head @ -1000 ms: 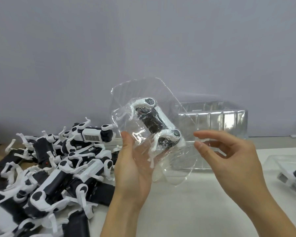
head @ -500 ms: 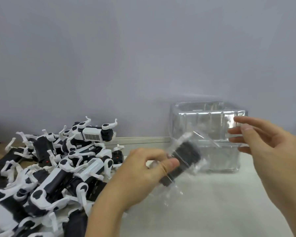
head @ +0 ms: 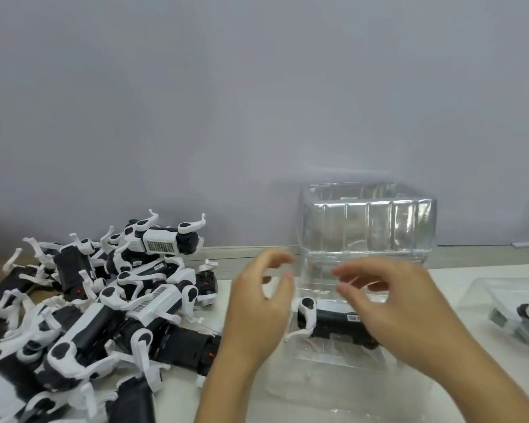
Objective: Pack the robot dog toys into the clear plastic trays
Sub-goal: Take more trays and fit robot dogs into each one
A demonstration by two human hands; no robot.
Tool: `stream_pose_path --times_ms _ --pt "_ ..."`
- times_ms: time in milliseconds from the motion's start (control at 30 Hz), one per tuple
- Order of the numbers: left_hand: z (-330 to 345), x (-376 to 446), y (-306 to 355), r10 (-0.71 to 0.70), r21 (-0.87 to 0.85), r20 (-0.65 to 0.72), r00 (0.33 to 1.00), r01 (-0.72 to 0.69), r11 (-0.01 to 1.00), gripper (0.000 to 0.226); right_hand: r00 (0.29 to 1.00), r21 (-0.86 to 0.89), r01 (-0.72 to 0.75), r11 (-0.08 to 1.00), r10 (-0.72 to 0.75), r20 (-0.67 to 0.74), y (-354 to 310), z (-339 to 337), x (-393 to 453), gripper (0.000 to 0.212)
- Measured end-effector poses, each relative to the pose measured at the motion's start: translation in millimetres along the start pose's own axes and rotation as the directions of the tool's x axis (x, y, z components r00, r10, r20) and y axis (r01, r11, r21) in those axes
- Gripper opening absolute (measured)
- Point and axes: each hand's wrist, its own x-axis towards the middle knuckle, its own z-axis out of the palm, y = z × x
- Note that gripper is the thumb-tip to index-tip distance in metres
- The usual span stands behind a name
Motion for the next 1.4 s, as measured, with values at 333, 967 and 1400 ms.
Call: stream_pose_path --times_ms 333,967,1400 --pt "19 4 -29 -0.423 -0.244 0.151 0.894 0.448 0.86 0.03 0.988 -0.197 -0.058 0.979 0.085 0.127 -8 43 -7 0.017" --pt "20 3 -32 -0.435 -0.232 0.139 0.89 0.457 0.859 0.031 0.961 -0.152 -0.117 0.981 0.151 0.233 -4 39 -8 0.04" --pt "17 4 -35 -0.419 -0.21 0.169 0.892 0.448 0.869 0.015 0.96 -0.175 -0.171 0.969 0.205 0.193 12 -25 -6 0.025"
